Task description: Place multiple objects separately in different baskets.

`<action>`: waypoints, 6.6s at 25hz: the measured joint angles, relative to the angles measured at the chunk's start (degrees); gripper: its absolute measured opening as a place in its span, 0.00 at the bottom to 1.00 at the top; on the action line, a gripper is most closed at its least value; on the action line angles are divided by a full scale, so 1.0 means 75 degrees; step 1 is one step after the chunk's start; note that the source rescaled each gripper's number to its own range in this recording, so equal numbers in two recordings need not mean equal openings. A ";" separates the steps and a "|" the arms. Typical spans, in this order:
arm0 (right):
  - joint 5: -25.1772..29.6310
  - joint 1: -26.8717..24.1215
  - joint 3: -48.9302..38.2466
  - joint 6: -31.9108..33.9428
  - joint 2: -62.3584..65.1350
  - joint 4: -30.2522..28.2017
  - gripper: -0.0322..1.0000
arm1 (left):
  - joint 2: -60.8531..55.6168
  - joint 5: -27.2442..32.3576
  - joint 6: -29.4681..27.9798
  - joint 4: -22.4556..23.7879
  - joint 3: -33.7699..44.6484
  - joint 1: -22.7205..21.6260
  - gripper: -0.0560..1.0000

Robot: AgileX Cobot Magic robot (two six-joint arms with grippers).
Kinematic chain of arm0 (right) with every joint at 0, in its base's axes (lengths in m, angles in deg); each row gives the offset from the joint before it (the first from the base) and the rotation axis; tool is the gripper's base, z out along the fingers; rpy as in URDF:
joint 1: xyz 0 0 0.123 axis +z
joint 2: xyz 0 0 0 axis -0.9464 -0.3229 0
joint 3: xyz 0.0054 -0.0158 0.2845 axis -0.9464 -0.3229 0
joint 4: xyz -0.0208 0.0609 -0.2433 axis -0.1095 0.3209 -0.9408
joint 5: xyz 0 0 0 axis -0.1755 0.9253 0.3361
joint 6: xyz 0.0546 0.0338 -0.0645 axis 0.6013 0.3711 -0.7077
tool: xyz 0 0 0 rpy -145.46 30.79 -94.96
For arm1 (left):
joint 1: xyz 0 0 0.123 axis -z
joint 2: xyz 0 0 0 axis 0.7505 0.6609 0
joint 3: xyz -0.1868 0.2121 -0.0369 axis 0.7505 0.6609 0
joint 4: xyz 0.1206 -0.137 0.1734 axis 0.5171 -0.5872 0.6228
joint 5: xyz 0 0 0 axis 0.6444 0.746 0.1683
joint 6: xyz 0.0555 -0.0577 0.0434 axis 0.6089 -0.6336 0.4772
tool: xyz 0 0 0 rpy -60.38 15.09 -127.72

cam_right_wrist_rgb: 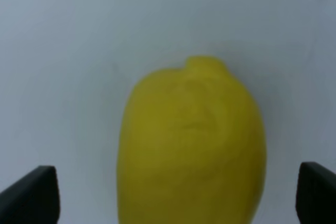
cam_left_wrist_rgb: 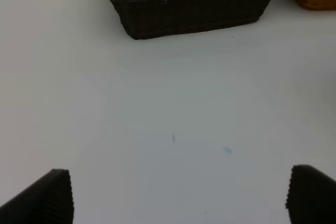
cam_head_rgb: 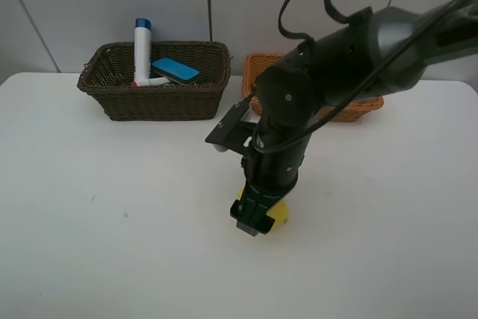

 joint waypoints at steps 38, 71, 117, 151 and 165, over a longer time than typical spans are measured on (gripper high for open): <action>-0.0650 -0.0009 0.0080 0.0110 -0.0683 -0.0312 0.04 | 0.0000 -0.0001 -0.0005 0.0000 0.0000 0.0000 1.00; -0.6883 -0.4278 0.1849 0.3712 -0.1549 -0.1065 0.85 | 0.0000 -0.0001 -0.0006 0.0000 0.0000 0.0000 1.00; 0.1505 -0.6843 -0.4420 0.3420 1.1957 -0.0124 1.00 | 0.0000 -0.0001 -0.0006 0.0000 0.0000 0.0000 1.00; 0.2349 -0.6843 -0.4630 0.2471 1.4688 0.0740 1.00 | 0.0000 -0.0001 -0.0006 0.0007 0.0000 0.0000 1.00; 0.2345 -0.6843 -0.4630 0.2471 1.4688 0.0740 1.00 | 0.0000 -0.0001 -0.0006 0.0007 0.0000 0.0000 1.00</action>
